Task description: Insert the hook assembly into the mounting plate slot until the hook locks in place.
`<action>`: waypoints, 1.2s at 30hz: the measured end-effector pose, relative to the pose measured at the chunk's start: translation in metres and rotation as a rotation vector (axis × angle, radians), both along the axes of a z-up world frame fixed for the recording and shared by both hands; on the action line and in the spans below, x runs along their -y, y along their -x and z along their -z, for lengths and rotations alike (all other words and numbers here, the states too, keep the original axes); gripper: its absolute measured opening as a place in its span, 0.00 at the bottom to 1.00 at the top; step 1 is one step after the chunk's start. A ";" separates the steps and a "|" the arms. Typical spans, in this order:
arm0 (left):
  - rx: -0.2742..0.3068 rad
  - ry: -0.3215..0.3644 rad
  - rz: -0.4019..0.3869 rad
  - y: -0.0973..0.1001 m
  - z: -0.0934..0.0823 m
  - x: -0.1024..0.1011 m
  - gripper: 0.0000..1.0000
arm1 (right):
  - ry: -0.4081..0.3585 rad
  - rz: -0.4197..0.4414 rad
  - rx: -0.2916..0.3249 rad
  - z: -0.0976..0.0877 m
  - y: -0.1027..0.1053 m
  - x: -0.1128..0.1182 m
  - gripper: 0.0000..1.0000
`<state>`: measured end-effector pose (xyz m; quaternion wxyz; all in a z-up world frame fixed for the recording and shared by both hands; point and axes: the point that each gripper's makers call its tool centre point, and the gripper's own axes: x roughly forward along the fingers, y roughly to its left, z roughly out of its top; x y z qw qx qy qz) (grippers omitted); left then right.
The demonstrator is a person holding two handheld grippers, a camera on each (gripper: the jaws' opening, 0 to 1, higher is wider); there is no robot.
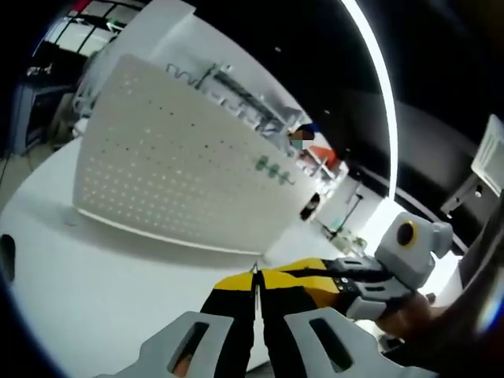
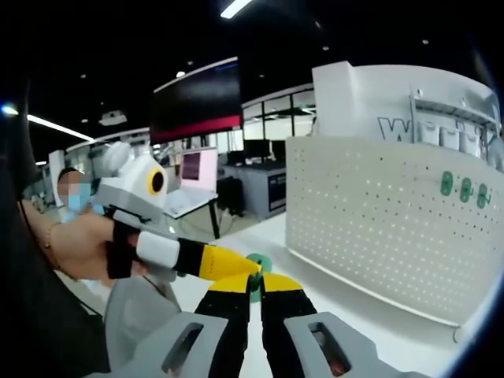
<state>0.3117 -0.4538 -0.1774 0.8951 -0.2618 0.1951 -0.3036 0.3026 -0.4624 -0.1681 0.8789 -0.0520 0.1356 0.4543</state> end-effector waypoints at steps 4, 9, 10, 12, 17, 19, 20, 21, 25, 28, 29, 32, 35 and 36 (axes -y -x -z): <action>-0.006 0.010 0.006 0.000 0.000 0.001 0.01 | -0.005 -0.004 -0.004 0.000 0.000 0.000 0.02; -0.017 0.037 0.008 0.000 0.000 0.002 0.01 | -0.008 -0.005 -0.011 -0.001 0.000 0.001 0.01; -0.017 0.051 0.007 -0.001 -0.001 0.001 0.01 | -0.010 -0.006 -0.006 -0.002 0.000 0.001 0.01; -0.024 0.060 0.007 -0.001 -0.001 0.001 0.01 | -0.014 -0.005 -0.005 -0.003 0.000 0.001 0.01; -0.033 0.063 0.011 -0.001 0.001 0.002 0.01 | -0.004 -0.018 0.003 -0.001 0.000 0.001 0.01; -0.035 0.065 0.014 -0.001 0.001 0.002 0.01 | -0.002 -0.027 0.005 0.000 0.001 0.001 0.01; -0.038 0.063 0.016 0.000 0.002 0.002 0.01 | -0.002 -0.030 -0.002 0.001 0.001 0.001 0.01; -0.037 0.059 0.017 0.000 0.003 0.002 0.01 | -0.001 -0.031 -0.004 0.001 0.001 0.001 0.01; -0.034 0.029 0.019 0.001 0.005 0.003 0.01 | 0.002 -0.026 -0.032 0.005 0.001 0.001 0.01; -0.028 0.012 0.018 0.001 0.006 0.004 0.01 | -0.022 -0.006 -0.083 0.007 -0.001 0.003 0.01; -0.027 0.013 0.018 0.001 0.005 0.004 0.01 | -0.027 -0.006 -0.084 0.006 -0.001 0.003 0.01; -0.026 0.025 0.022 0.001 0.003 0.004 0.01 | -0.036 -0.012 -0.071 0.004 0.000 0.003 0.01; -0.018 0.025 0.026 0.000 0.002 0.004 0.01 | -0.032 -0.014 -0.058 0.003 0.001 0.003 0.01; -0.015 0.022 0.025 0.000 0.002 0.005 0.01 | -0.033 -0.015 -0.059 0.003 0.000 0.003 0.01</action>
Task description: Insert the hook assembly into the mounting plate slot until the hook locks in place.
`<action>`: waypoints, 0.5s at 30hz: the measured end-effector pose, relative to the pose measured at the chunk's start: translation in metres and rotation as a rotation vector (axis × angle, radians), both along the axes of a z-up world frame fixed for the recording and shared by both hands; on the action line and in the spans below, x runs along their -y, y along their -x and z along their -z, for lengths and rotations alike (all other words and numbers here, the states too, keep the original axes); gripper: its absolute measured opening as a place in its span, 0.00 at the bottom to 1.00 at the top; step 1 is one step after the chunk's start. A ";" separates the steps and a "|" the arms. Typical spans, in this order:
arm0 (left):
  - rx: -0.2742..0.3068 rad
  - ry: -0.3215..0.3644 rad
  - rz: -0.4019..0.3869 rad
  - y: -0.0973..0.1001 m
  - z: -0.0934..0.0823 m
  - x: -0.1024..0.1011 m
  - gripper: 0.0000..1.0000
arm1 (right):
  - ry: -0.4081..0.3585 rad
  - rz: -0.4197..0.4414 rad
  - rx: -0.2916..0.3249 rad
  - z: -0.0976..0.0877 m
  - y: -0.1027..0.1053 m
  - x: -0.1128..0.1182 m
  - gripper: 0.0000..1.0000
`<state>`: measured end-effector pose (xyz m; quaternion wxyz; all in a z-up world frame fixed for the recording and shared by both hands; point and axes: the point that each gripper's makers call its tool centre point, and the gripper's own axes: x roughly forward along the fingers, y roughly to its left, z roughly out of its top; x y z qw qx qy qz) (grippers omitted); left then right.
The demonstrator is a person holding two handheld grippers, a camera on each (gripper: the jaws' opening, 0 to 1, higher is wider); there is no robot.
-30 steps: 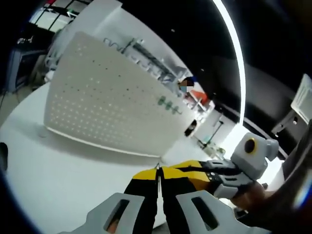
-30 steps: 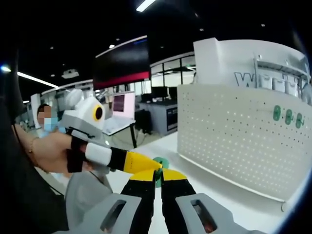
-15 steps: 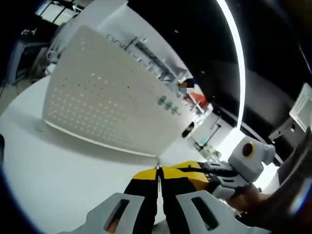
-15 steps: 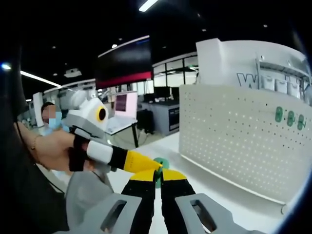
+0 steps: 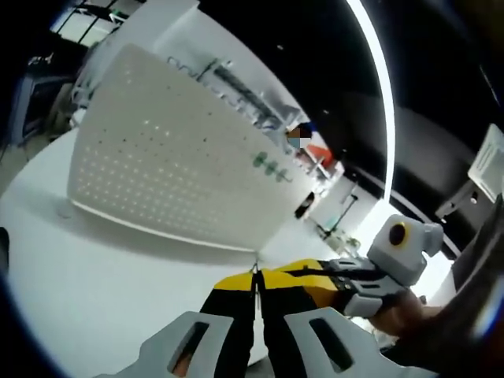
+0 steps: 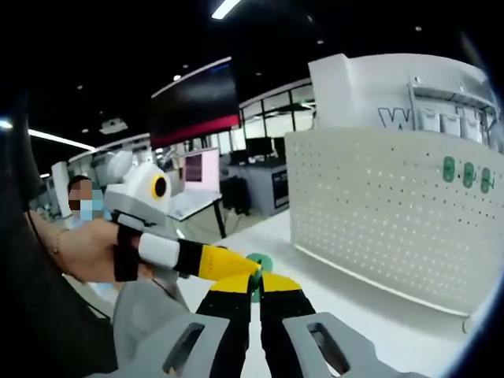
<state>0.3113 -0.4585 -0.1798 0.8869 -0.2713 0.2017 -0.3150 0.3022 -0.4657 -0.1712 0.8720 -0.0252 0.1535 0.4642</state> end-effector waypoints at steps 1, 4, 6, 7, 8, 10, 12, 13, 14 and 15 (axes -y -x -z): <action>0.002 -0.002 -0.002 0.000 0.000 0.000 0.01 | 0.000 0.000 -0.002 0.000 0.000 0.000 0.00; 0.001 -0.005 -0.005 0.000 0.001 0.000 0.01 | 0.001 0.001 -0.008 0.001 0.000 0.000 0.01; 0.008 -0.028 -0.003 0.001 0.001 0.001 0.01 | -0.005 0.011 -0.037 0.002 0.000 0.001 0.01; 0.014 -0.040 -0.003 0.001 0.000 0.002 0.01 | -0.006 0.012 -0.032 0.002 0.000 0.001 0.01; 0.018 -0.042 -0.004 0.001 -0.001 0.002 0.01 | -0.010 0.016 -0.030 0.001 -0.001 0.001 0.01; 0.018 -0.036 -0.005 0.000 -0.001 0.001 0.01 | -0.009 0.019 -0.023 0.000 -0.001 0.001 0.01; 0.021 -0.037 -0.006 0.000 -0.001 0.001 0.01 | -0.004 0.018 -0.016 0.000 -0.001 0.001 0.01; 0.023 -0.038 -0.006 0.000 -0.001 0.001 0.01 | -0.002 0.016 -0.009 -0.001 -0.001 0.001 0.01; 0.026 -0.038 -0.005 0.000 -0.002 0.000 0.01 | -0.005 0.014 -0.001 -0.001 0.000 0.001 0.01; 0.030 -0.039 -0.002 0.000 -0.003 0.000 0.01 | -0.006 0.015 -0.001 -0.001 0.000 0.000 0.01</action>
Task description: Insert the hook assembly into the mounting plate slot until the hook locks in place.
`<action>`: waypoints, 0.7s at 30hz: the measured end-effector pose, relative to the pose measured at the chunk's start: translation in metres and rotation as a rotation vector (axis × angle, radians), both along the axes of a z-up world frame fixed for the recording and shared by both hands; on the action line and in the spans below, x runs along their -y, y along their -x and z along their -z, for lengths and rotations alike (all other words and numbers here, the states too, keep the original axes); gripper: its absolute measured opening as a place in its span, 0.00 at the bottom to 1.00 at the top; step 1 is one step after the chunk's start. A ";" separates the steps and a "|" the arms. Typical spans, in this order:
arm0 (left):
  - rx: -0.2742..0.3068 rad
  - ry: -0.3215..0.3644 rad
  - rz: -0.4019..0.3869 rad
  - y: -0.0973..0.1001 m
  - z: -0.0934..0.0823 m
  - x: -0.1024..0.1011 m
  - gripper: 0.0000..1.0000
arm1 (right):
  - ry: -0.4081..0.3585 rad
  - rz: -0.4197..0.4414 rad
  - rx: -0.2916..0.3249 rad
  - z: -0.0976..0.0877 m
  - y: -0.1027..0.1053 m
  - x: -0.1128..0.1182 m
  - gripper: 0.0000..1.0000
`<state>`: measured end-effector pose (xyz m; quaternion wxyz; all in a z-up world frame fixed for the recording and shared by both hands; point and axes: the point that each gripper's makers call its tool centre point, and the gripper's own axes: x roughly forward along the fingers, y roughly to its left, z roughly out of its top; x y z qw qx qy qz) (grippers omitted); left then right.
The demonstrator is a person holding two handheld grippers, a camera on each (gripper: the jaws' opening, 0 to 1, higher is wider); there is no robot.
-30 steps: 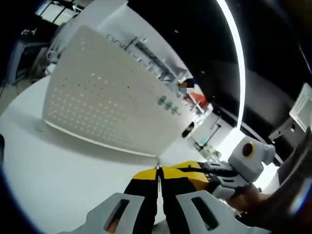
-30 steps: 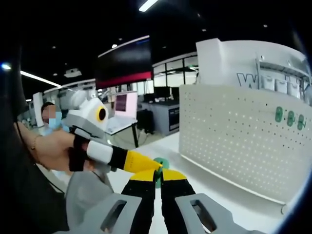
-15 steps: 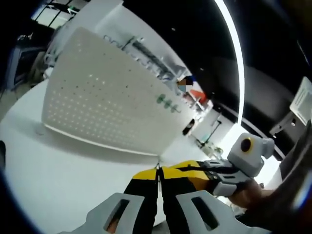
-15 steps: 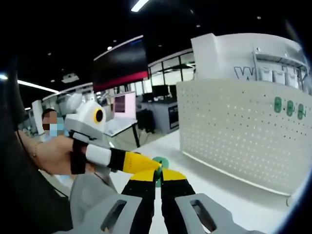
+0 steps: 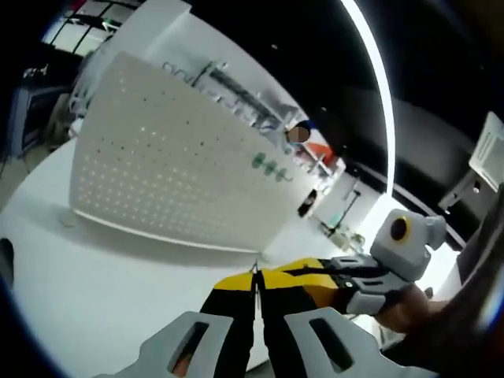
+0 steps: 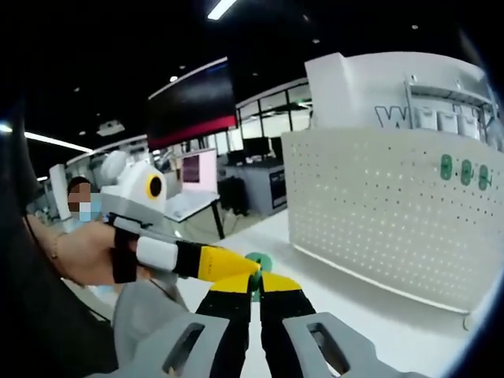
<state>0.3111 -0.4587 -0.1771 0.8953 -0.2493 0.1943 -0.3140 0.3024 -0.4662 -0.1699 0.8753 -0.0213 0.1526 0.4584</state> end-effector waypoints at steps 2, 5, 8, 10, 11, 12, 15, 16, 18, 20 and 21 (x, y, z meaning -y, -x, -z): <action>0.005 -0.006 0.004 0.000 0.000 0.000 0.01 | 0.006 -0.005 0.006 0.000 0.000 0.000 0.00; 0.016 -0.006 0.003 0.000 0.000 0.000 0.01 | 0.006 -0.006 0.007 0.000 0.000 0.000 0.00; 0.020 0.000 0.009 0.000 0.000 0.001 0.02 | 0.004 -0.003 0.009 0.000 0.000 0.001 0.00; 0.025 0.001 0.019 0.001 0.000 0.001 0.02 | 0.001 -0.001 0.007 0.000 0.000 0.002 0.00; 0.023 0.000 0.024 0.001 0.000 0.002 0.02 | 0.005 -0.002 0.005 0.001 0.000 0.002 0.00; 0.024 -0.004 0.028 0.001 0.001 0.001 0.02 | 0.006 -0.003 0.004 0.001 0.001 0.002 0.00; 0.022 -0.001 0.032 0.002 0.001 0.002 0.03 | 0.010 -0.001 0.007 0.002 0.000 0.003 0.00; 0.023 0.002 0.032 0.002 0.001 0.002 0.03 | 0.010 -0.002 0.009 0.002 0.000 0.003 0.00; 0.027 0.003 0.032 0.002 0.000 0.002 0.05 | 0.011 -0.001 0.013 0.001 0.000 0.003 0.00; 0.025 -0.004 0.027 0.001 0.001 0.001 0.08 | 0.013 -0.001 0.012 0.002 0.000 0.004 0.00; 0.021 -0.008 0.022 0.000 0.002 -0.001 0.09 | 0.015 -0.001 0.015 0.002 0.000 0.004 0.00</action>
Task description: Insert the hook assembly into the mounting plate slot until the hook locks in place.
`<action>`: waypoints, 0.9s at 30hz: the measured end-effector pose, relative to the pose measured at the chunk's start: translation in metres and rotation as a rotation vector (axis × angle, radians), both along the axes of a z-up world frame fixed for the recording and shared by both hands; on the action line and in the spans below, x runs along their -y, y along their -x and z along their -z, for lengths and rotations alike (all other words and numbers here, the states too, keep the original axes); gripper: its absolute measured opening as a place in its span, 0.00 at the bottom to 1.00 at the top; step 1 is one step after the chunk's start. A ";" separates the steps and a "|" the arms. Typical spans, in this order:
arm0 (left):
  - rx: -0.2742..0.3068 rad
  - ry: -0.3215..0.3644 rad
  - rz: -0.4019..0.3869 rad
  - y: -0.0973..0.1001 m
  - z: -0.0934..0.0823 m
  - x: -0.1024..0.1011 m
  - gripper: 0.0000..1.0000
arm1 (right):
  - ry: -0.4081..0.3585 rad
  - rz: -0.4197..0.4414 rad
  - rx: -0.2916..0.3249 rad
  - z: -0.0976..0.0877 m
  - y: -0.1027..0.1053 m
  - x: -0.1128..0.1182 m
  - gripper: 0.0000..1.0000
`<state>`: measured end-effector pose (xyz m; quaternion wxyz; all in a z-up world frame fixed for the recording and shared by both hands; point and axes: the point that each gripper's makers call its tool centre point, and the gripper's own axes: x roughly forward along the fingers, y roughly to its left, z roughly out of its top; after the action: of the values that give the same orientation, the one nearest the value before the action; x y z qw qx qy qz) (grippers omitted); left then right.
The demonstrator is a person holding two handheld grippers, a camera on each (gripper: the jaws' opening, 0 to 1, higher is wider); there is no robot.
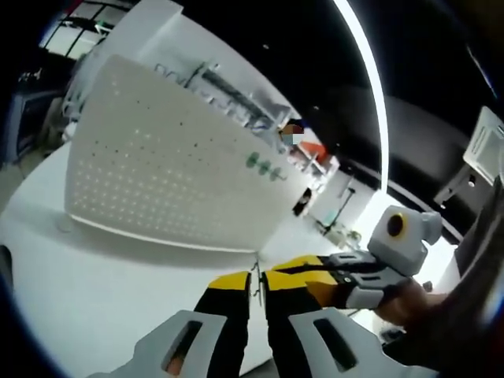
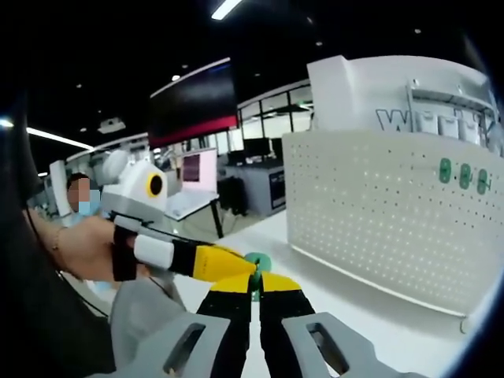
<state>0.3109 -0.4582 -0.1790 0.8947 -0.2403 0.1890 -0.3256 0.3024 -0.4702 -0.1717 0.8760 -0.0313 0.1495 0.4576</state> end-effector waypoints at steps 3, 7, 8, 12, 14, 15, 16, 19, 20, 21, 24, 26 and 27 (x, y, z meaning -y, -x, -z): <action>-0.010 -0.005 -0.005 -0.001 0.002 -0.002 0.15 | 0.007 0.004 -0.001 0.002 0.000 0.001 0.00; -0.011 -0.006 -0.010 -0.001 0.002 -0.004 0.21 | 0.007 0.012 -0.008 0.004 -0.001 0.003 0.00; -0.011 -0.006 -0.010 -0.001 0.002 -0.004 0.23 | 0.008 0.013 -0.007 0.004 -0.001 0.004 0.00; -0.012 -0.001 0.000 0.000 0.002 -0.002 0.29 | 0.013 0.015 -0.006 0.005 -0.002 0.005 0.00; -0.011 -0.004 0.003 0.000 0.002 -0.002 0.31 | 0.015 0.017 -0.005 0.005 -0.002 0.006 0.00; -0.010 -0.005 0.006 0.000 0.002 -0.001 0.32 | 0.017 0.019 -0.003 0.005 -0.002 0.007 0.00; -0.011 -0.006 0.009 0.001 0.002 -0.001 0.33 | 0.018 0.020 -0.003 0.005 -0.003 0.007 0.00; -0.015 -0.016 0.013 0.002 0.004 -0.001 0.37 | 0.024 0.021 -0.002 0.007 -0.003 0.009 0.00; -0.015 -0.027 0.009 0.002 0.005 -0.002 0.37 | 0.025 0.024 -0.003 0.007 -0.003 0.010 0.00; -0.015 -0.035 0.009 0.002 0.006 -0.002 0.38 | 0.025 0.025 -0.002 0.007 -0.004 0.011 0.00; -0.013 -0.027 0.012 0.004 0.005 -0.002 0.45 | 0.029 0.035 -0.001 0.008 -0.005 0.014 0.00; -0.015 -0.027 0.017 0.005 0.005 -0.001 0.50 | 0.027 0.038 -0.009 0.009 -0.005 0.015 0.00; -0.014 -0.029 0.021 0.006 0.005 0.000 0.54 | 0.028 0.039 -0.008 0.009 -0.006 0.015 0.00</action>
<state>0.3053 -0.4580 -0.1843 0.8934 -0.2275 0.2025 -0.3304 0.3079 -0.4855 -0.1804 0.8836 -0.0390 0.1599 0.4384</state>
